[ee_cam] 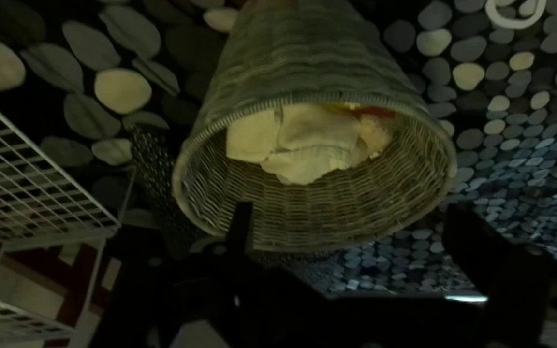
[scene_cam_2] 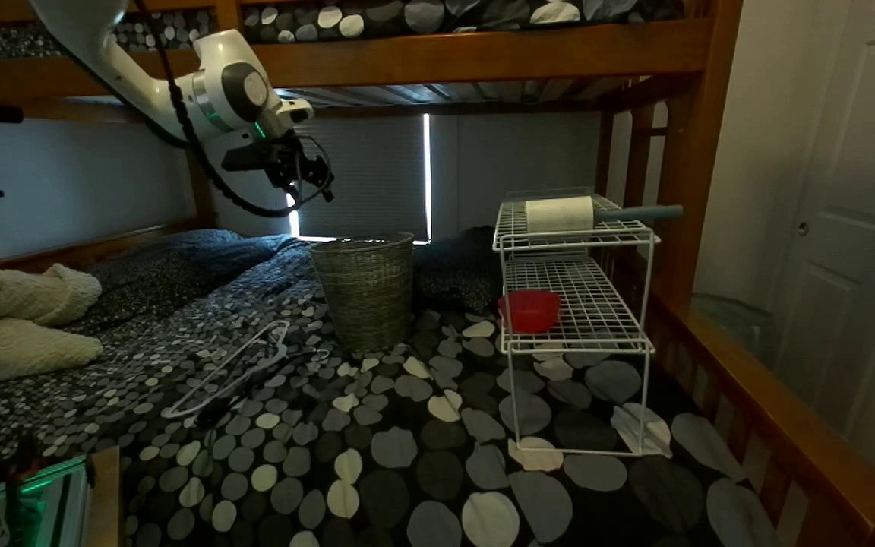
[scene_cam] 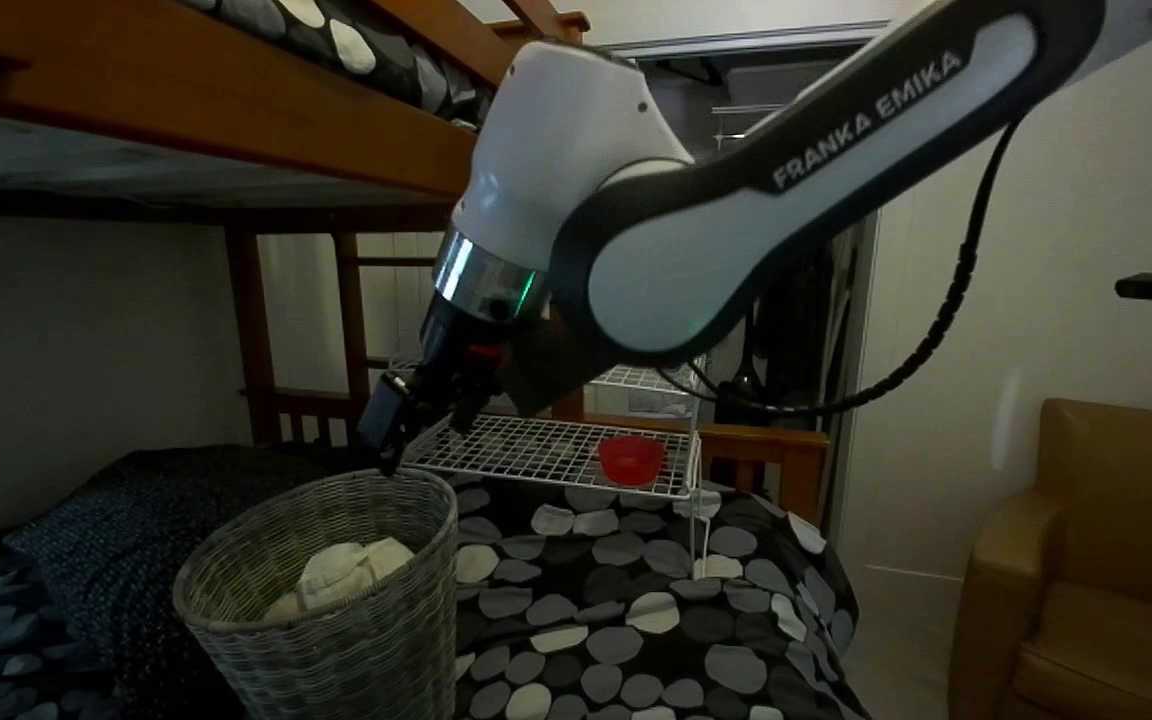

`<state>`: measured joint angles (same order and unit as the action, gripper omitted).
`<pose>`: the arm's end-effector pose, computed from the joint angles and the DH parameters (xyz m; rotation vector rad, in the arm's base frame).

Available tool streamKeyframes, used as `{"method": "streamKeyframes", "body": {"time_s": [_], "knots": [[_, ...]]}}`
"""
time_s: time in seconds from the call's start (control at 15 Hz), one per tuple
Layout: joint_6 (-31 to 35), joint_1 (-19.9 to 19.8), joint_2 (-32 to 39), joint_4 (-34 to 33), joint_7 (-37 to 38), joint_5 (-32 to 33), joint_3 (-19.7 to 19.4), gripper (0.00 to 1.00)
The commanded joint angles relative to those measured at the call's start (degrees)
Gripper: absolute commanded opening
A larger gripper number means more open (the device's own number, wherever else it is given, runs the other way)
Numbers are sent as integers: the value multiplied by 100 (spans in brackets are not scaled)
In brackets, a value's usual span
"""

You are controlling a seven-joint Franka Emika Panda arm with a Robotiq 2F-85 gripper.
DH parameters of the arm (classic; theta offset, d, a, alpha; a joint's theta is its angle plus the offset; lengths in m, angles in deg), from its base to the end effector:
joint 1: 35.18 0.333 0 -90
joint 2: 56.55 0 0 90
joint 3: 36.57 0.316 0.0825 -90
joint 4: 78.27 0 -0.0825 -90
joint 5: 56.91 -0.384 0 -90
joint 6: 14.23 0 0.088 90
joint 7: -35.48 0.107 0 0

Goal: Put the towel on top of the shelf

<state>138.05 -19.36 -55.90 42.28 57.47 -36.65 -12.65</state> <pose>0.4454 0.3822 0.4726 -2.8218 -0.8372 -0.8850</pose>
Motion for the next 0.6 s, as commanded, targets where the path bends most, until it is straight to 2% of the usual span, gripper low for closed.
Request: {"method": "streamKeyframes", "body": {"time_s": [0.0,0.07,0.13,0.27,0.53], "knots": [[1107,72,683,-282,585,1355,-52,100],[1324,65,914,-353,-121,778,110,100],[1056,21,545,-120,297,925,14,100],[1290,35,821,-245,75,899,71,100],[1294,53,934,-373,14,899,98,100]]}}
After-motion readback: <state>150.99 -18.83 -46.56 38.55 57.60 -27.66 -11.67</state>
